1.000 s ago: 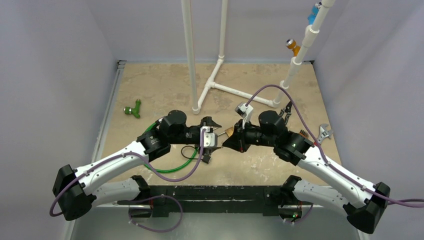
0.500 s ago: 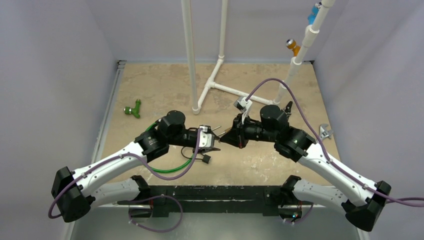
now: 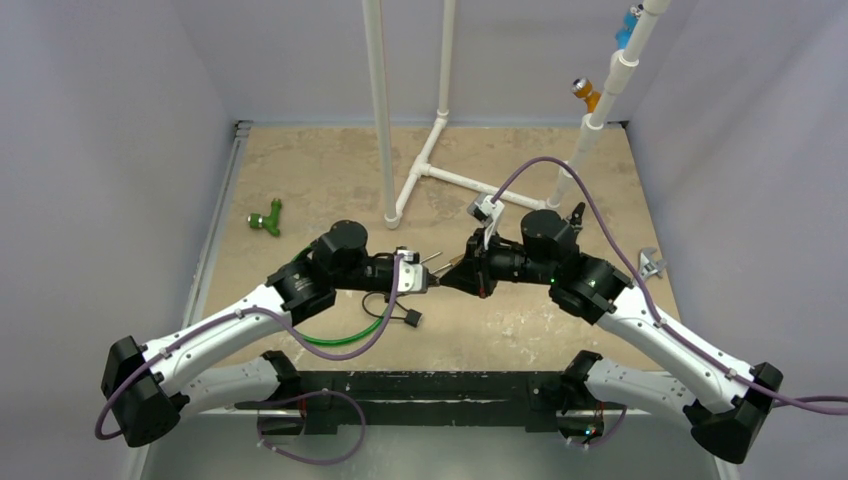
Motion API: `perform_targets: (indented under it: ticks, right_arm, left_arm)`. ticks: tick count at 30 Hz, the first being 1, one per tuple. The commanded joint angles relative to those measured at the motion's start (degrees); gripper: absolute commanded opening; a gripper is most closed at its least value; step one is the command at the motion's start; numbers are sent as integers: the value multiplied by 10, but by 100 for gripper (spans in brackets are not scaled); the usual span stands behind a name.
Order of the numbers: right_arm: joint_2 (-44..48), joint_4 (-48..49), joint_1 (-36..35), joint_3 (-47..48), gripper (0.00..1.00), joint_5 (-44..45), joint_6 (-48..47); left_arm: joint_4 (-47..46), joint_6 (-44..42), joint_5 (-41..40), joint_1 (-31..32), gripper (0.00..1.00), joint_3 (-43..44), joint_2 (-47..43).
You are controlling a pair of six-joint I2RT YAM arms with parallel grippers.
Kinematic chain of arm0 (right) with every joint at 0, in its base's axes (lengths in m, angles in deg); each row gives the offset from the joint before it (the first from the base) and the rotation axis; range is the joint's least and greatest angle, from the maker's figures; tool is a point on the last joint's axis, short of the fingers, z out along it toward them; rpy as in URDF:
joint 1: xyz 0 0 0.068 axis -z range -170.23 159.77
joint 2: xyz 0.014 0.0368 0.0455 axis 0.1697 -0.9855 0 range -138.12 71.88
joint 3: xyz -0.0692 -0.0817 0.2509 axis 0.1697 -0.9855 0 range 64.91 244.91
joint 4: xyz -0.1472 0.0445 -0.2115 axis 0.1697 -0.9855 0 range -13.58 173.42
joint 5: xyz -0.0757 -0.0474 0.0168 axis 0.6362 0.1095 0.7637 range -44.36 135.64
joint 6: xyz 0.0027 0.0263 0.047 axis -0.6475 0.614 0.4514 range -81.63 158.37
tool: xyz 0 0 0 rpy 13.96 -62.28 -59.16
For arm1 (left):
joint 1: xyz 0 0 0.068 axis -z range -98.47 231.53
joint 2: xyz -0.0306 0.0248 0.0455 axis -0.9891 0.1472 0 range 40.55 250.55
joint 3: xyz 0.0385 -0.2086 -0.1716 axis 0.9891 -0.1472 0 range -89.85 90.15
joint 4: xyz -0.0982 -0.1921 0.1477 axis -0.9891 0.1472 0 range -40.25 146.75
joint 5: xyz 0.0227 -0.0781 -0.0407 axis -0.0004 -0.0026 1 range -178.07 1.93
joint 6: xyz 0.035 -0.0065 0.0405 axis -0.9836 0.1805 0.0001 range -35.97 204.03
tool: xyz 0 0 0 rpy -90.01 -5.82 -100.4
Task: Unlock with the key
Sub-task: Place the lock at the center of the board.
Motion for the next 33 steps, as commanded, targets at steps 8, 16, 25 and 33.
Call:
perform_targets:
  ticks: [8,16,25,33]
  right_arm:
    - [3,-47,1,41,0,45,-51]
    - [-3,-64,1,49,0,55,-64]
    - [-26,-78,0,78,0,47,-84]
    - [-49,-119,-4,91,40,66,-108]
  left_arm:
    - [61,-14,32,0,0,44,-33]
    - [81,-11,35,-1,0,55,-38]
    - [103,-11,54,0,0,68,-39]
    - [109,34,38,-3,0,94,-38]
